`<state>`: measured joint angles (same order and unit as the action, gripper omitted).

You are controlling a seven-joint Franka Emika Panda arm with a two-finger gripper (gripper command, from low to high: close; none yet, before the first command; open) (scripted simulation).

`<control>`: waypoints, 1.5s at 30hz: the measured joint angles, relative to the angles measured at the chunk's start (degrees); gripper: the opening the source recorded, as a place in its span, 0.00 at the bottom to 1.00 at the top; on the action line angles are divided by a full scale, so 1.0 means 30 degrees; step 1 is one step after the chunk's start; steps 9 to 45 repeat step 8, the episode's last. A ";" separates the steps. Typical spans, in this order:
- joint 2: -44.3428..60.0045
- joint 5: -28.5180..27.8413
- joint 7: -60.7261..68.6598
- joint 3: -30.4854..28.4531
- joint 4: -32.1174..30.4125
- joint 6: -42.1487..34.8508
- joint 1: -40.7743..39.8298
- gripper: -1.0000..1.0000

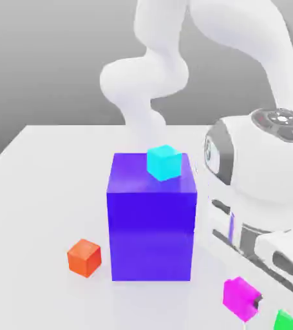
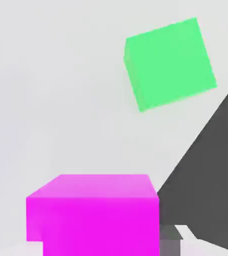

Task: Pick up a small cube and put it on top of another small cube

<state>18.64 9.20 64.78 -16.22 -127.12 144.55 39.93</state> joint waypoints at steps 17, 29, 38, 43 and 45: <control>0.2366 0.0668 -0.0730 0.1061 0.0643 0.1746 0.0519 1.00; 0.2366 0.0668 -0.0730 0.1061 0.0643 0.1746 0.0519 1.00; 0.2366 0.0668 -0.0730 0.1061 0.0643 0.1746 0.0519 1.00; 0.2366 0.0668 -0.0730 0.1061 0.0643 0.1746 0.0519 1.00; 0.2366 0.0668 -0.0730 0.1061 0.0643 0.1746 0.0519 1.00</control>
